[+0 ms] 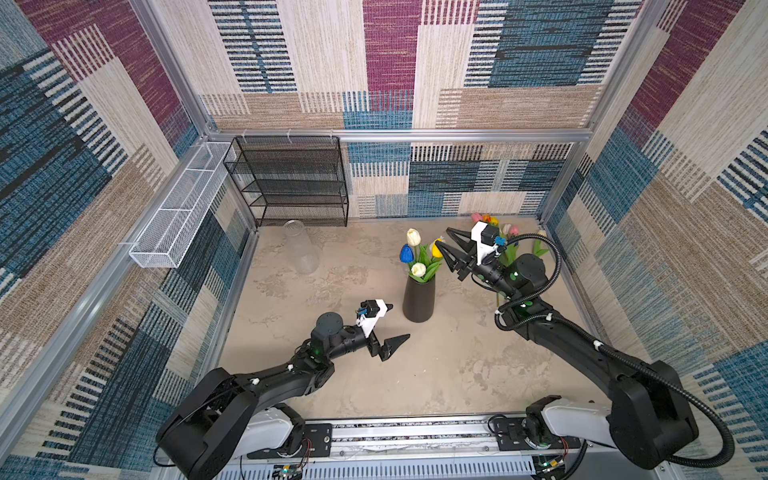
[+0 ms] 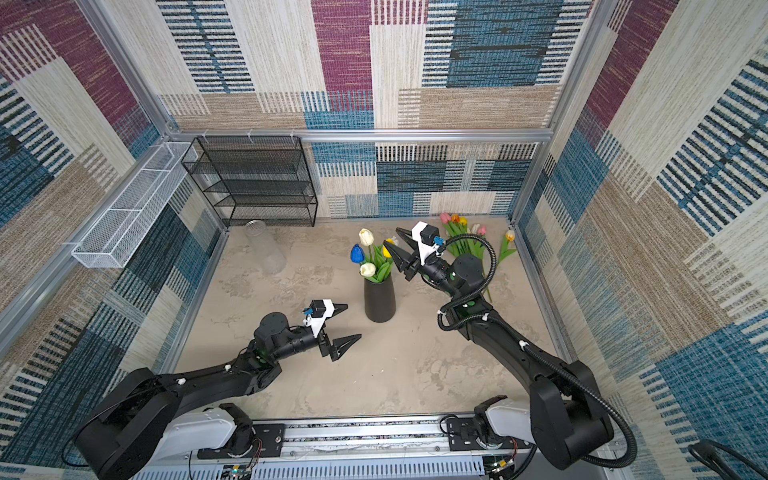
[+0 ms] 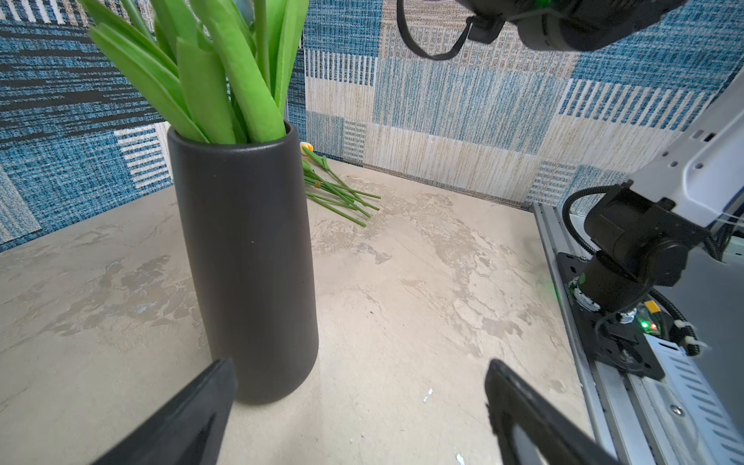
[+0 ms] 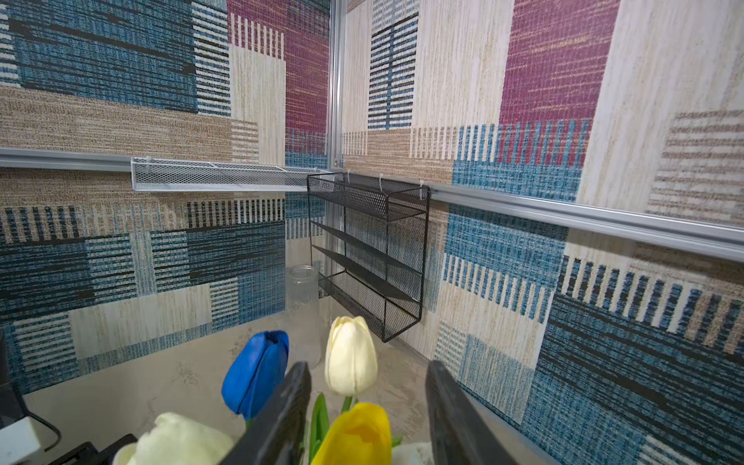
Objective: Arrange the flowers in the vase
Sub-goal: 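Move the right gripper to the loose tulip bunch and grasp a cream tulip stem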
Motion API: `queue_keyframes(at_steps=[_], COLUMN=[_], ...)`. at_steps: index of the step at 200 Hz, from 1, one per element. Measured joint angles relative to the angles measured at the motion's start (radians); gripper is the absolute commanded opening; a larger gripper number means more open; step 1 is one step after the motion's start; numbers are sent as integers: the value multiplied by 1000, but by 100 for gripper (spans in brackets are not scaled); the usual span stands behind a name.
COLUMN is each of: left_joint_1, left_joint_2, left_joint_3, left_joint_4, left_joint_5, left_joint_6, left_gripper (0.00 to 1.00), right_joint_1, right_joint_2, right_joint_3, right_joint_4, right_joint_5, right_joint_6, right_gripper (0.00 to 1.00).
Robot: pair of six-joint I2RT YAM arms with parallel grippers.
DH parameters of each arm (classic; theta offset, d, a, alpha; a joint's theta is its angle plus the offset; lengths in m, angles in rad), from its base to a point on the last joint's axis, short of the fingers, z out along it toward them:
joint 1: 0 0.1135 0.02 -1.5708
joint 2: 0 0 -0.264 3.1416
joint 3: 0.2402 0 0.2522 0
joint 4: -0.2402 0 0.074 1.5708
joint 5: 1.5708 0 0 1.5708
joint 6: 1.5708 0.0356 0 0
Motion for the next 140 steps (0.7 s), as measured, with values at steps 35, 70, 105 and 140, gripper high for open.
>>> queue_keyframes(at_steps=[35, 70, 105, 140], left_joint_1=[0, 0, 0, 0], left_joint_2=[0, -1, -3, -4], left_joint_3=[0, 0, 0, 0], left_joint_4=[0, 1, 1, 0], left_joint_5=[0, 0, 0, 0], left_joint_6=[0, 0, 0, 0], left_gripper=[99, 99, 99, 99], right_joint_1=[0, -125, -426, -613], right_joint_2=[-92, -143, 83, 366], right_joint_3=[34, 88, 267, 381], right_joint_4=[-98, -171, -453, -751], right_joint_5=[63, 188, 332, 351], right_joint_6=[-3, 35, 198, 277], right_gripper=[58, 55, 50, 42])
